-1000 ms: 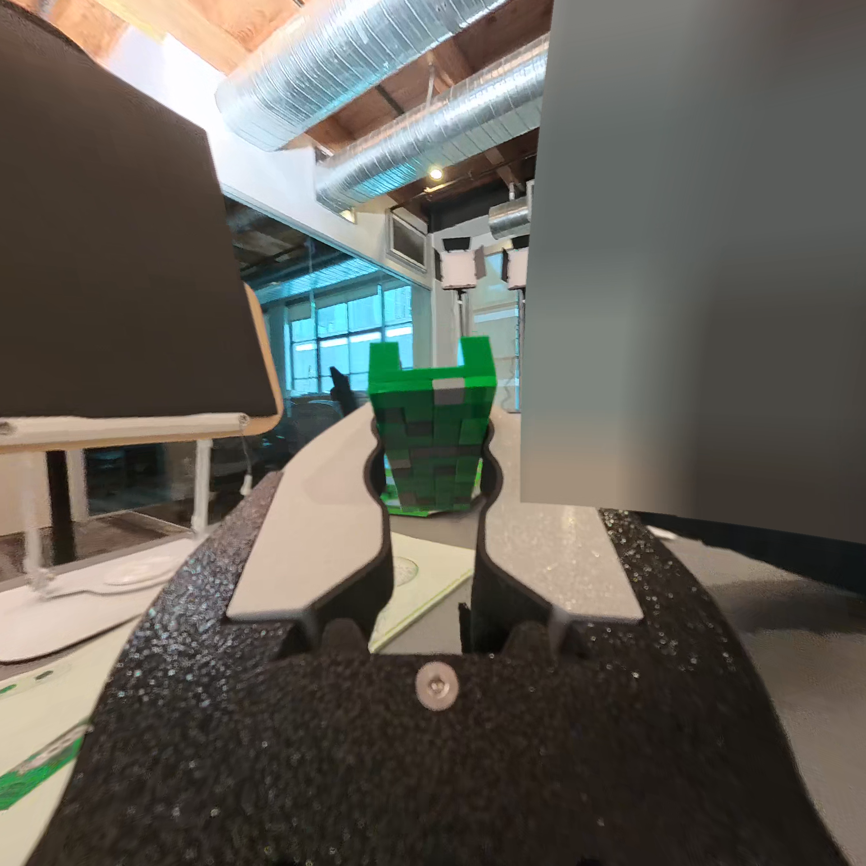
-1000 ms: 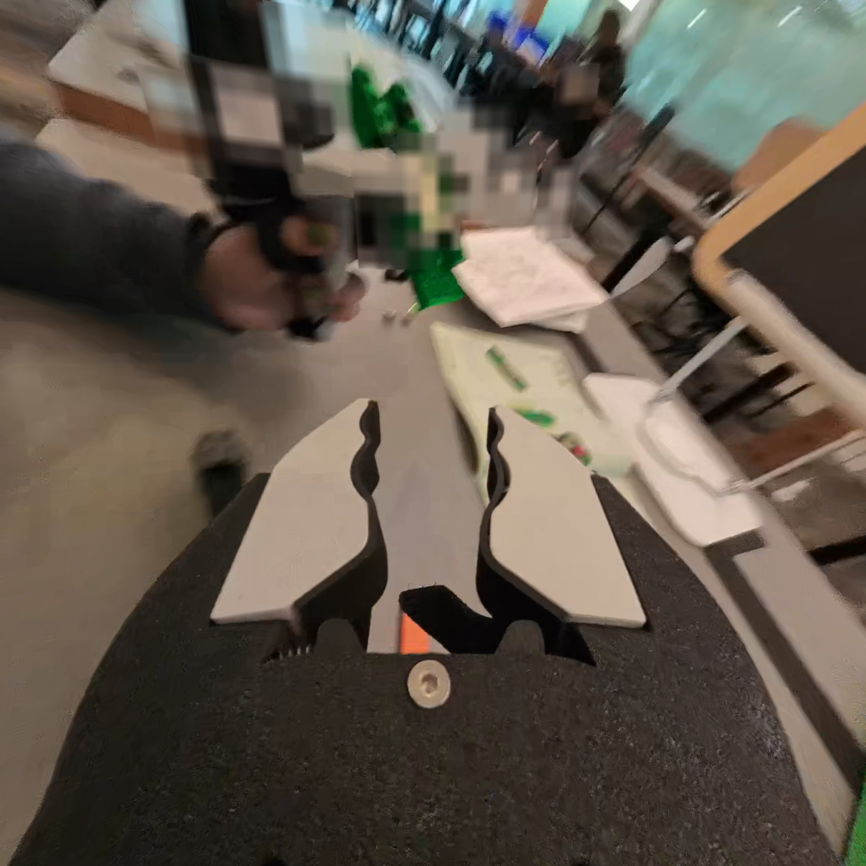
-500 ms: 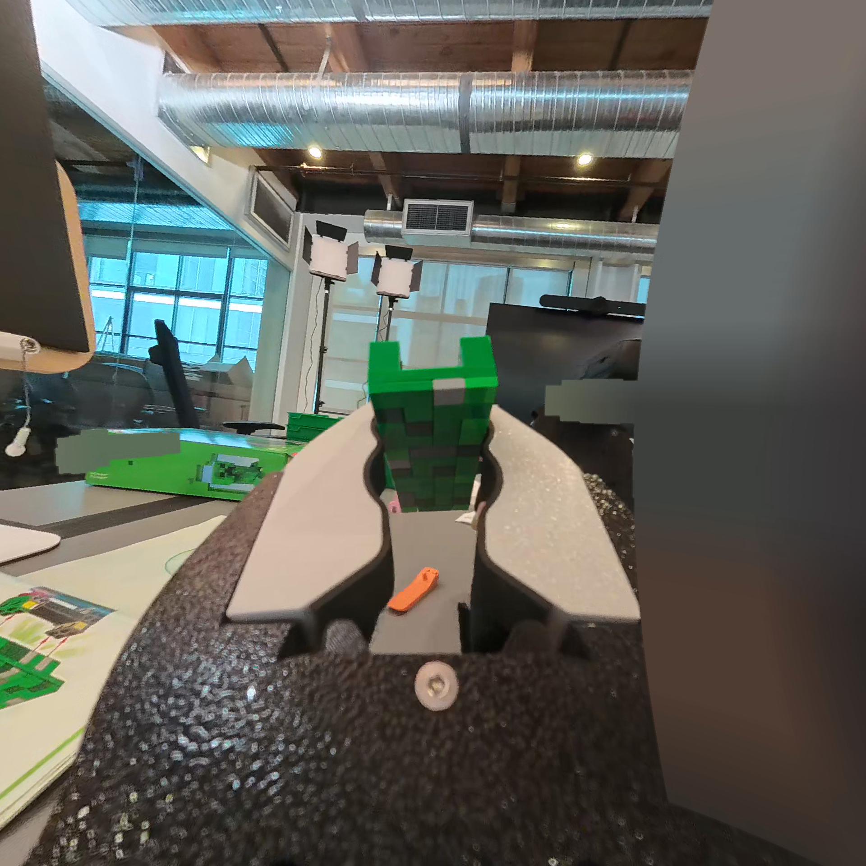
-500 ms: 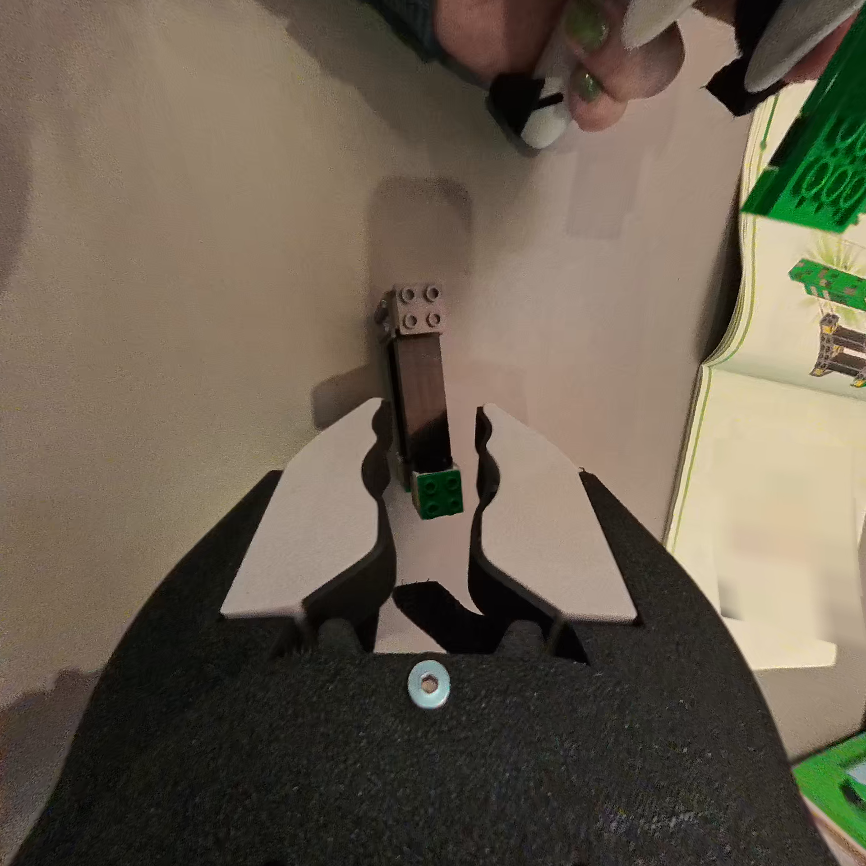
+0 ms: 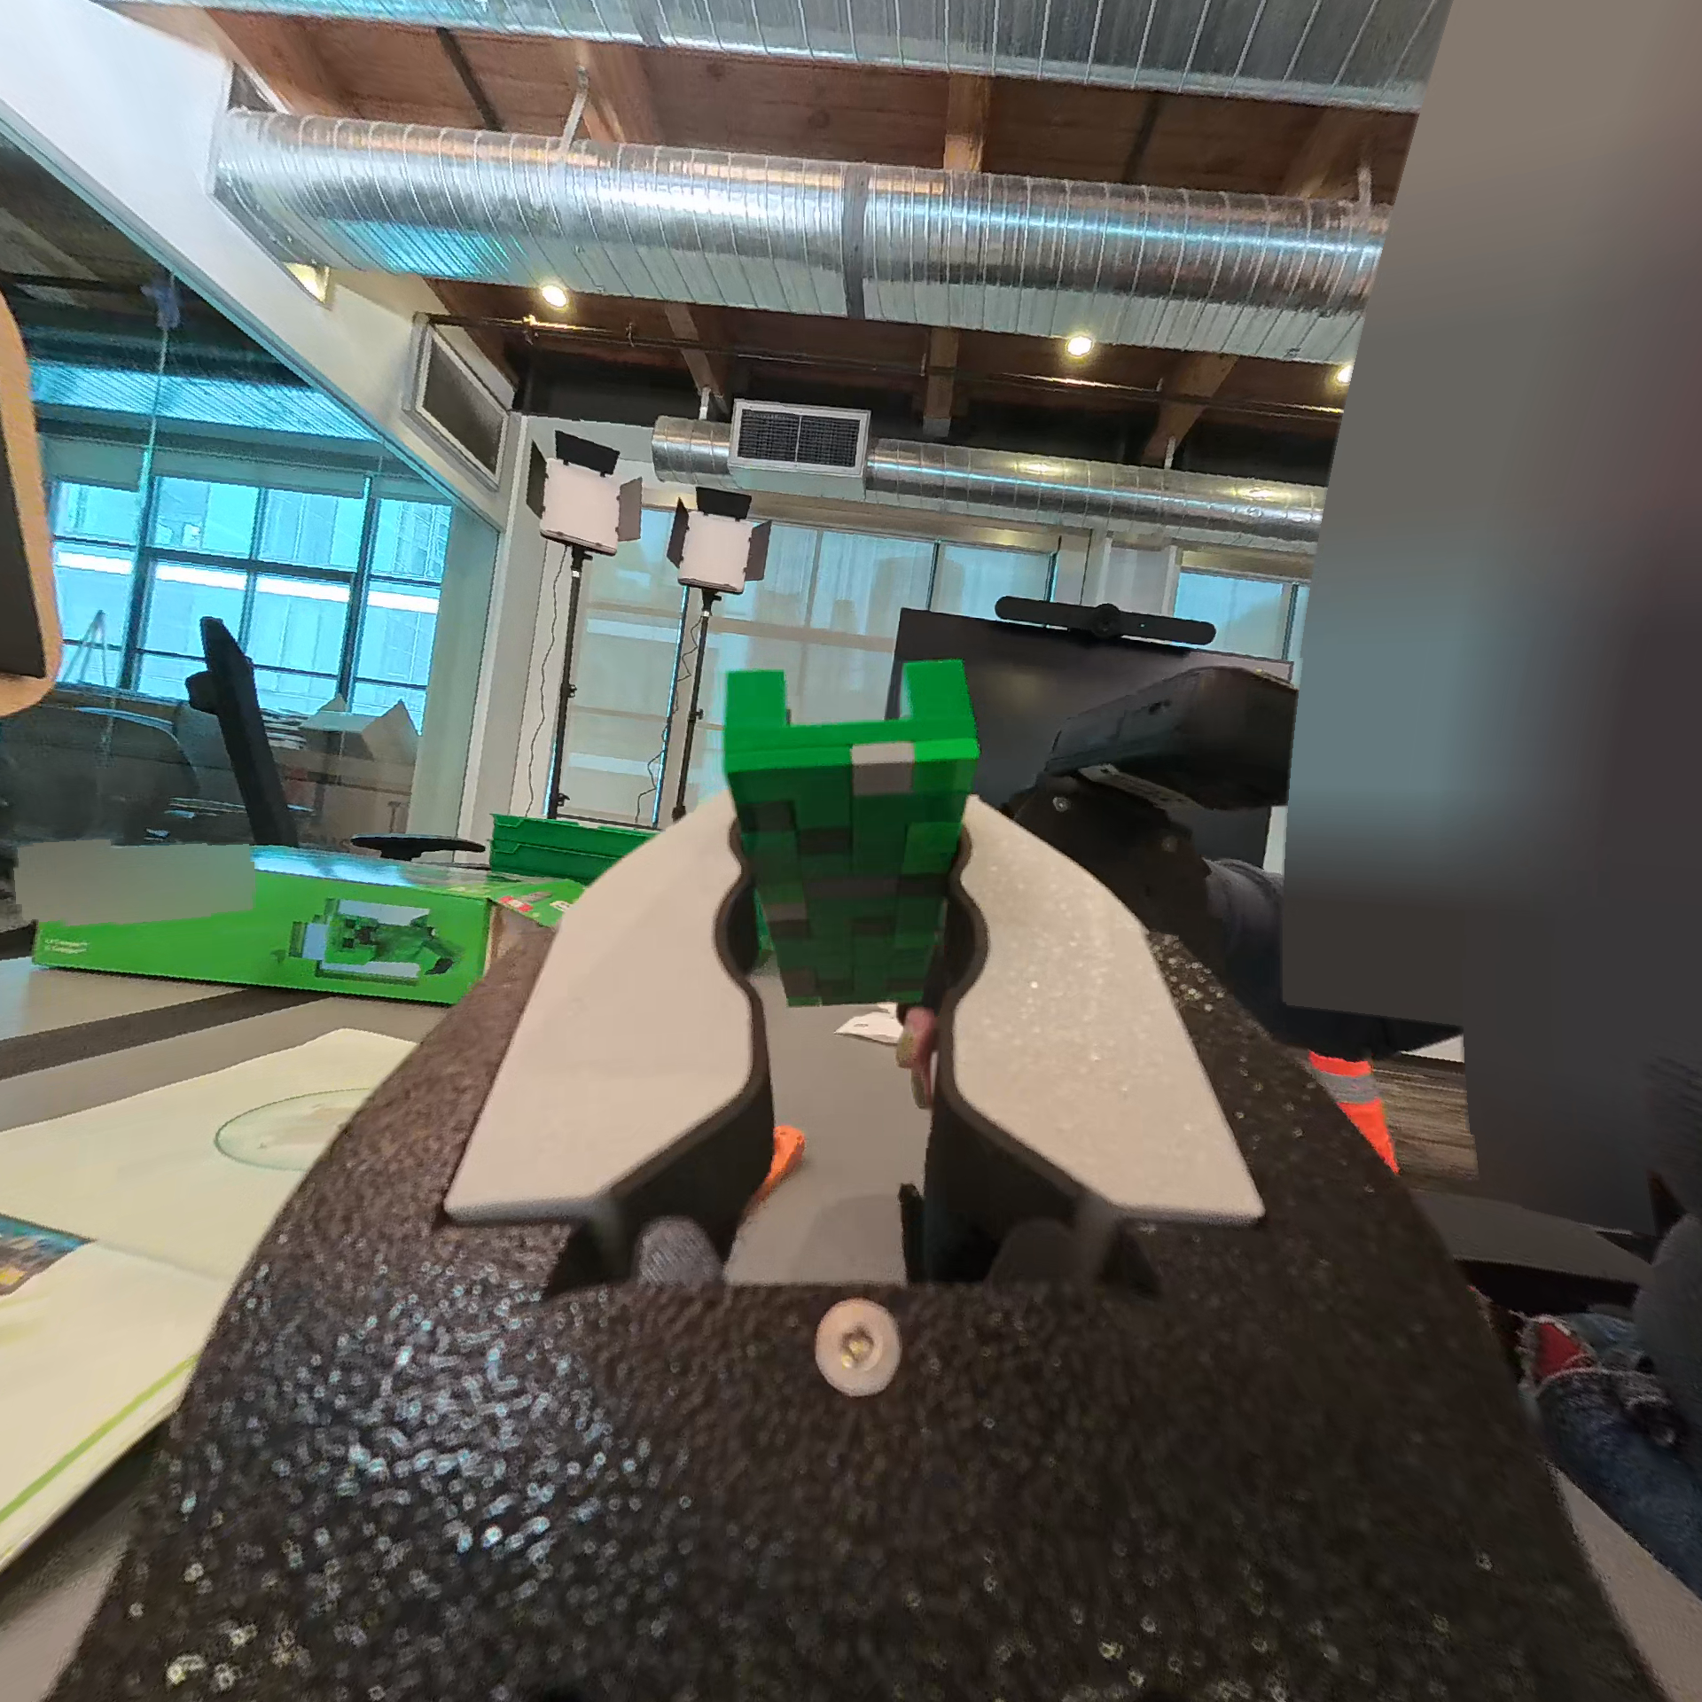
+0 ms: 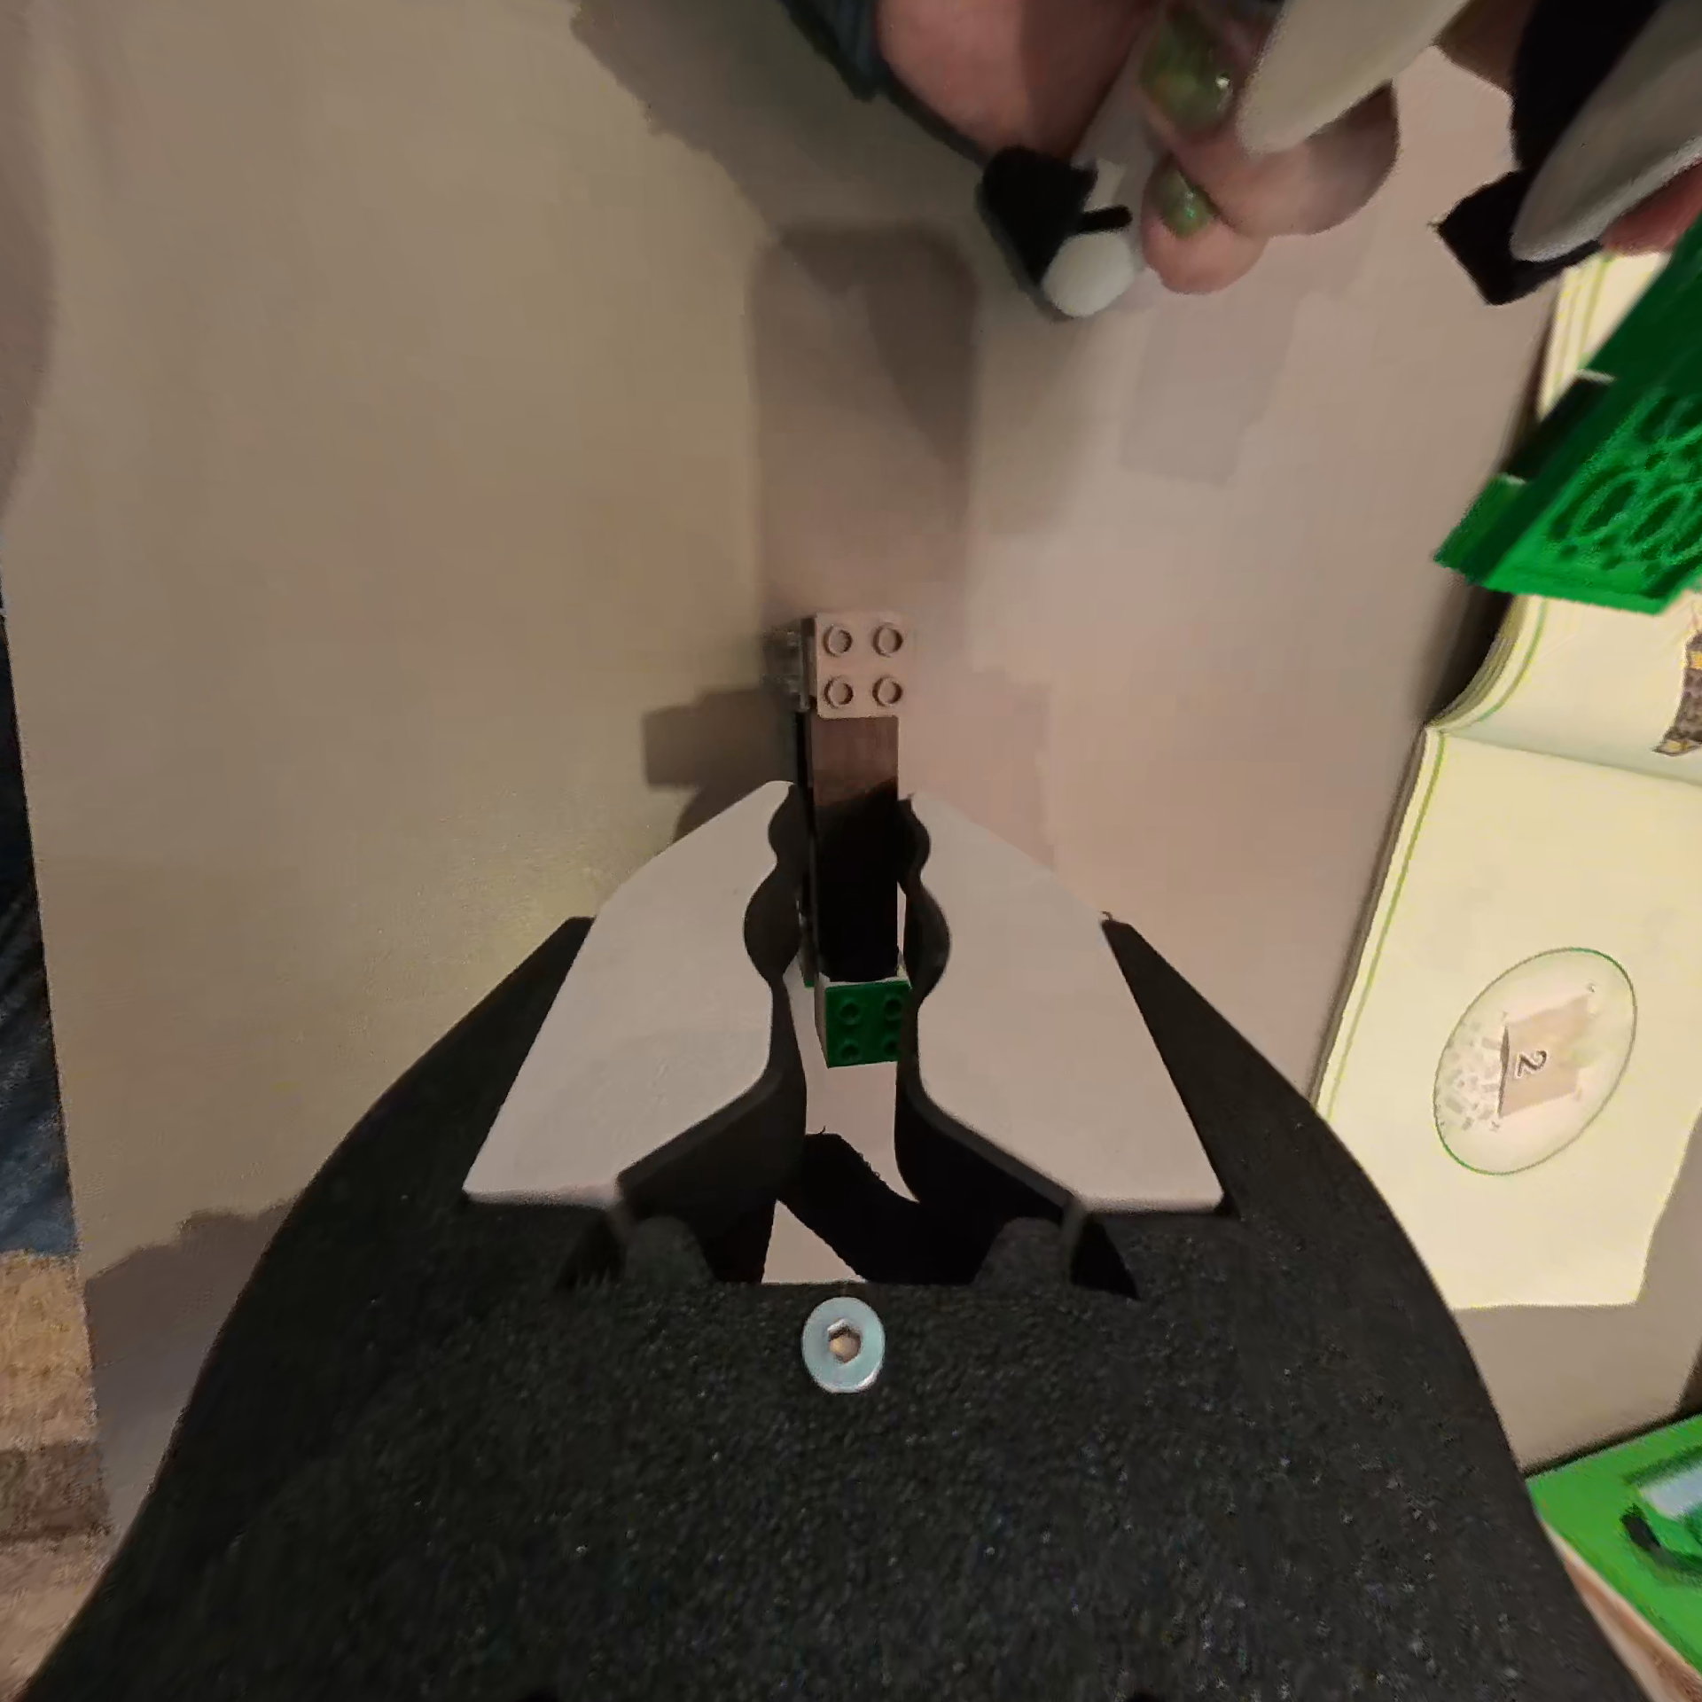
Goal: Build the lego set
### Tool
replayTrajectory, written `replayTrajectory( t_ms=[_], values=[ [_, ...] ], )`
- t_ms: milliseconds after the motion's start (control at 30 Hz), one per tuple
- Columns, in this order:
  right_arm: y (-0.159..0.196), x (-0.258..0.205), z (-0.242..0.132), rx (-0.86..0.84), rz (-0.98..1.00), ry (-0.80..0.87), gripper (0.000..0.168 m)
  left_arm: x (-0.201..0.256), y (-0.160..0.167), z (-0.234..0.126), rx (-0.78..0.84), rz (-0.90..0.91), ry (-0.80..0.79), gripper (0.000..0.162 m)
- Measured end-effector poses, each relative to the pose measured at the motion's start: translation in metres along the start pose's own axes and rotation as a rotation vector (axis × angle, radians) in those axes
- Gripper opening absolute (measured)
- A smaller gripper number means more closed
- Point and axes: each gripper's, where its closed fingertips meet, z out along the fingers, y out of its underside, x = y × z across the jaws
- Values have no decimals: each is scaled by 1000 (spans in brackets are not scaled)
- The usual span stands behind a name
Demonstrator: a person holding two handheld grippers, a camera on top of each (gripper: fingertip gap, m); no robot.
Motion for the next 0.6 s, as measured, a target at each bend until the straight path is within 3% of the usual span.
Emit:
replayTrajectory(
  t_ms=[600],
  values=[
    [28, 44, -63, 164, 353, 326, 17, 5, 2, 4, 59, -44, 25, 37]
  ],
)
